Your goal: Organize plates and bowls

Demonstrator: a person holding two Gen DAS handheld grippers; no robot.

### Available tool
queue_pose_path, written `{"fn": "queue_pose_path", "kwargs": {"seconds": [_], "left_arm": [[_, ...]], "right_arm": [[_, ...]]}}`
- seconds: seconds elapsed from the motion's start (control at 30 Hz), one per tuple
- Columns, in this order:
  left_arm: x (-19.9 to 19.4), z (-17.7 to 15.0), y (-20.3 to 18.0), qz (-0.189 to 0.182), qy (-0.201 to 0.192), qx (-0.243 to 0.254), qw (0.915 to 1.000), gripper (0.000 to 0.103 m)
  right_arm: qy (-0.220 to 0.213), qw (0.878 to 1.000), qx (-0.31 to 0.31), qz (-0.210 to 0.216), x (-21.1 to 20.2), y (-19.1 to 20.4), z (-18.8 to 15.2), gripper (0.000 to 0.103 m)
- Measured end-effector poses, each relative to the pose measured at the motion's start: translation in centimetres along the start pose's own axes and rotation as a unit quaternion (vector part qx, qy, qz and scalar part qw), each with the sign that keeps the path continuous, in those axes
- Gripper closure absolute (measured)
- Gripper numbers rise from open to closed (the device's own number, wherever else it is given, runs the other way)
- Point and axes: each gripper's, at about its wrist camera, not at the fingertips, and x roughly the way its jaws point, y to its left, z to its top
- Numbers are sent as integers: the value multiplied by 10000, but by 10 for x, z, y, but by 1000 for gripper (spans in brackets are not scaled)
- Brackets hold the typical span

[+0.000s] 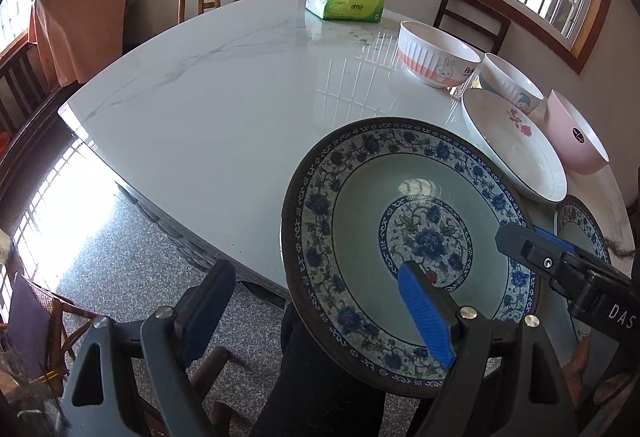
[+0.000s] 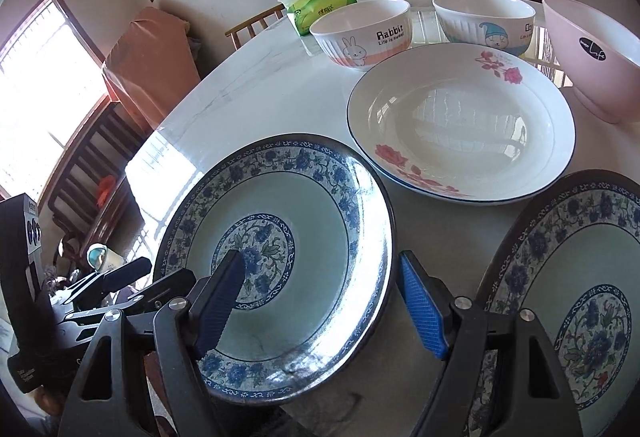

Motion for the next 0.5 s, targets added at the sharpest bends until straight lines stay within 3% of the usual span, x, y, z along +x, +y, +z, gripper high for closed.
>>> {"fn": "queue_pose_path", "kwargs": {"seconds": [0.03, 0.07, 0.17, 0.27, 0.33, 0.43, 0.5], "left_arm": [[1, 0, 1, -9, 21, 6, 10000, 27], [3, 0, 1, 19, 61, 22, 10000, 44], [6, 1, 2, -135, 93, 1, 9999, 65], [5, 2, 0, 19, 3, 53, 10000, 67], [5, 3, 1, 100, -53, 47, 9999, 68], [5, 5, 3, 206, -114, 41, 9997, 69], [6, 8, 6, 258, -148, 51, 9995, 71]], "right_arm": [[28, 10000, 2, -35, 2, 0, 0, 28], [52, 9999, -10, -91, 3, 1, 1, 28], [101, 9997, -93, -225, 8, 3, 2, 35], [102, 9992, -128, -359, 11, 5, 3, 44], [61, 9982, -202, -562, 12, 5, 3, 63], [10, 9977, -173, -658, 15, 2, 7, 79], [-34, 9979, -106, -638, 17, 0, 10, 79]]}}
